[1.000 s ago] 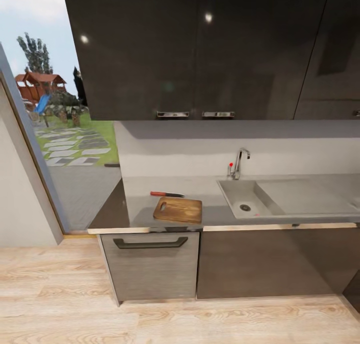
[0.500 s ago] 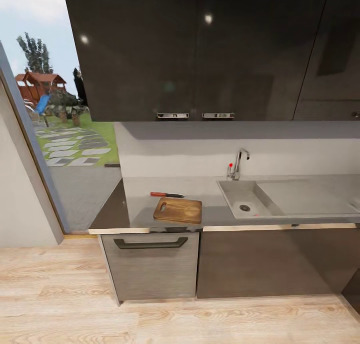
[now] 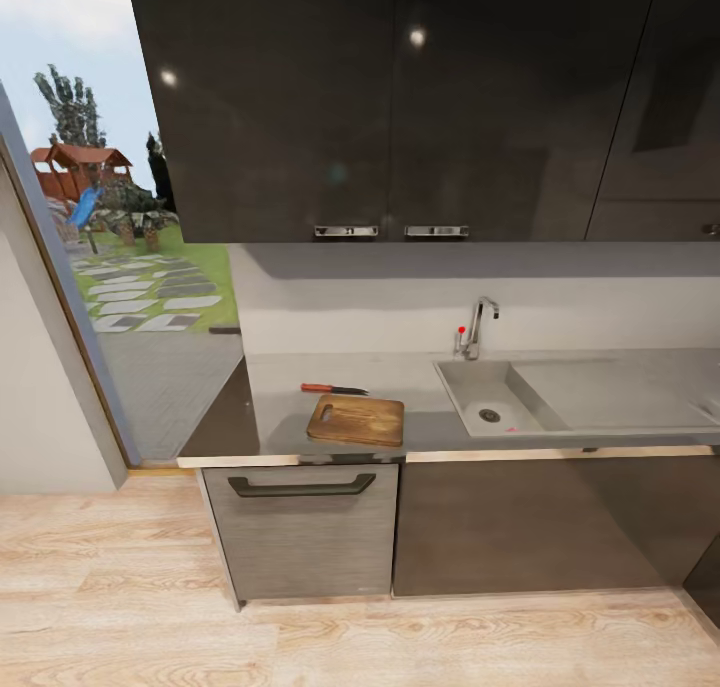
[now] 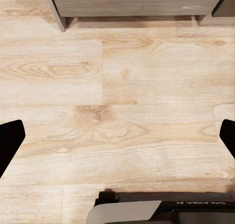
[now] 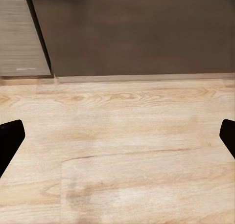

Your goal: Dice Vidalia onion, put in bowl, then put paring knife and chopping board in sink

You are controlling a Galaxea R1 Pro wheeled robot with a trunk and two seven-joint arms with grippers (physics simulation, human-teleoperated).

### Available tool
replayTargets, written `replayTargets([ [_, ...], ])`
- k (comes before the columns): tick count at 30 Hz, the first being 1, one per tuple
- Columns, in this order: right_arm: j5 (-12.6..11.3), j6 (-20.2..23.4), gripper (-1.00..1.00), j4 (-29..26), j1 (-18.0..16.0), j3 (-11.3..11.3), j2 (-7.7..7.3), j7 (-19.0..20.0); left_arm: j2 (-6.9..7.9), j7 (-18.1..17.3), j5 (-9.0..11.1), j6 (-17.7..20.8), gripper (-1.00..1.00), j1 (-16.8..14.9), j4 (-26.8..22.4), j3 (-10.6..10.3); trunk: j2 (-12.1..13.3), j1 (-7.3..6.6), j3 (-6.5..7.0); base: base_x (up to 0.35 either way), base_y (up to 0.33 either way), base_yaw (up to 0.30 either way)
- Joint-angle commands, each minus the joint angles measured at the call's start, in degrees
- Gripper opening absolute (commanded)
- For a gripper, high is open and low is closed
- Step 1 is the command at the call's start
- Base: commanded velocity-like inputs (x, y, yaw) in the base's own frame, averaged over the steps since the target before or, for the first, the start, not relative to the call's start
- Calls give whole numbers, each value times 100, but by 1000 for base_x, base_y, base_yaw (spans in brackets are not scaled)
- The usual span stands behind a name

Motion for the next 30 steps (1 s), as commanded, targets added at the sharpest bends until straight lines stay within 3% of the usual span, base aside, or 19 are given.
replayTargets([
  [1, 5, -16, 100, 4, -1, 4, -1, -16, -1, 2, 2, -13, 100, 1, -4, 2, -4, 2, -2, 0, 0, 0],
  [24, 2, -28, 100, -22, -2, -9, 17, -12, 12, -28, 0, -28, 100, 3, 172, -15, -4, 2, -2, 0, 0, 0],
  [30, 13, 0, 100, -819, -1, -14, 1, -88, 7, -62, -13, -48, 100, 2, 284, -44, -4, 2, -2, 0, 0, 0],
])
